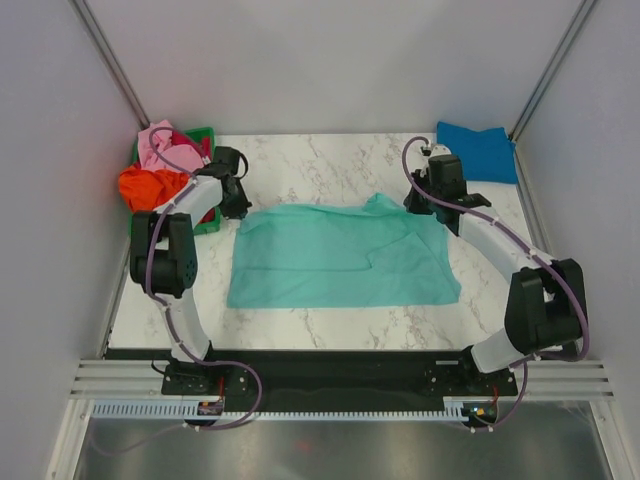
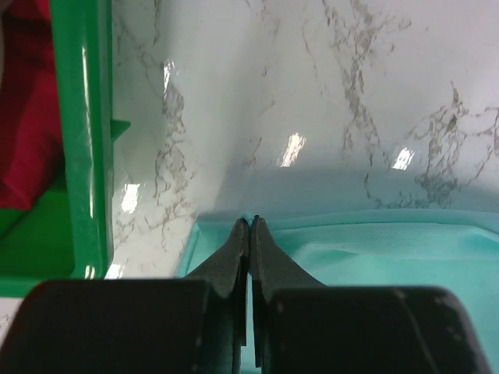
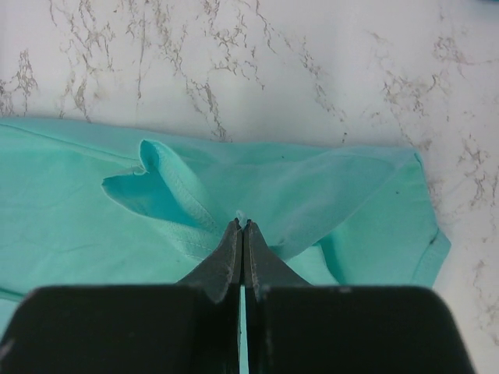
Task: Fold and stack the t-shirts
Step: Fold the tshirt
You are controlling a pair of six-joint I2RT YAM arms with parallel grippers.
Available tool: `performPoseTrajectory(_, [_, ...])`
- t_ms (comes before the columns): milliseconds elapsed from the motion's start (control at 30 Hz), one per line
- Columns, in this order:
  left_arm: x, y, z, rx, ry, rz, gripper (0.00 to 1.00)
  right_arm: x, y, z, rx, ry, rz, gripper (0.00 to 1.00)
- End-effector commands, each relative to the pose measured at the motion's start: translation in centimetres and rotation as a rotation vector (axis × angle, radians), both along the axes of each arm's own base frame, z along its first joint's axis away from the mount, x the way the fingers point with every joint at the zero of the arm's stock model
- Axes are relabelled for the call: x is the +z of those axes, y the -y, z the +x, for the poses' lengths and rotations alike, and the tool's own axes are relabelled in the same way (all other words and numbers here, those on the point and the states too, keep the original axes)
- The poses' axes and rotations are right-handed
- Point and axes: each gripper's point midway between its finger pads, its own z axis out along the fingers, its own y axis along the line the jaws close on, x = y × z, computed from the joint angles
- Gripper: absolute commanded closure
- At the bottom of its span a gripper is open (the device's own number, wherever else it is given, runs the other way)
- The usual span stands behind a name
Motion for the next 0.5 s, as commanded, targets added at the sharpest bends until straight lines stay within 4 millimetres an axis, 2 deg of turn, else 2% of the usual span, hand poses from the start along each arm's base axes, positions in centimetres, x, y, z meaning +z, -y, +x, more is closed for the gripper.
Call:
performPoseTrajectory(0, [2.8, 0.0, 0.2, 0.028, 0.099, -0.004, 0.98, 2.1, 0.4, -1.1, -0.021, 0.07, 0.021, 1.0])
performPoseTrajectory(33, [3.7, 0.0, 0.1, 0.028, 0.12, 0.0, 0.98, 2.8, 0.5, -1.6, -0.024, 0.087, 0.027, 1.0])
performPoseTrajectory(67, [3.6, -0.1, -0.5, 0.027, 0.114, 0.006, 0.98, 2.7, 0.5, -1.9, -0.028, 0.087, 0.032, 1.0])
performPoseTrajectory(233, [5.5, -1.2, -2.4, 0.052, 0.156, 0.052, 0.98, 1.2, 1.0, -4.2, -0.035, 0.061, 0.041, 1.0])
performPoseTrajectory(267, [5.1, -1.5, -3.2, 0.056, 0.142, 0.068, 0.98, 1.4, 1.1, -4.6, -0.04, 0.07, 0.044, 1.0])
performPoseTrajectory(300, [6.0, -1.7, -3.5, 0.06, 0.164, 0.08, 0.98, 0.7, 1.4, -5.1, -0.051, 0.055, 0.039, 1.0])
performPoseTrajectory(367, [5.8, -2.5, -4.5, 0.075, 0.158, 0.116, 0.98, 0.9, 2.1, -5.6, -0.085, 0.074, 0.032, 1.0])
performPoseTrajectory(400, [6.1, -2.7, -4.7, 0.079, 0.167, 0.128, 0.98, 0.4, 2.4, -6.1, -0.102, 0.064, 0.033, 1.0])
performPoseTrajectory(467, [5.8, -2.9, -5.2, 0.08, 0.159, 0.146, 0.98, 0.9, 2.9, -6.5, -0.131, 0.094, 0.038, 1.0])
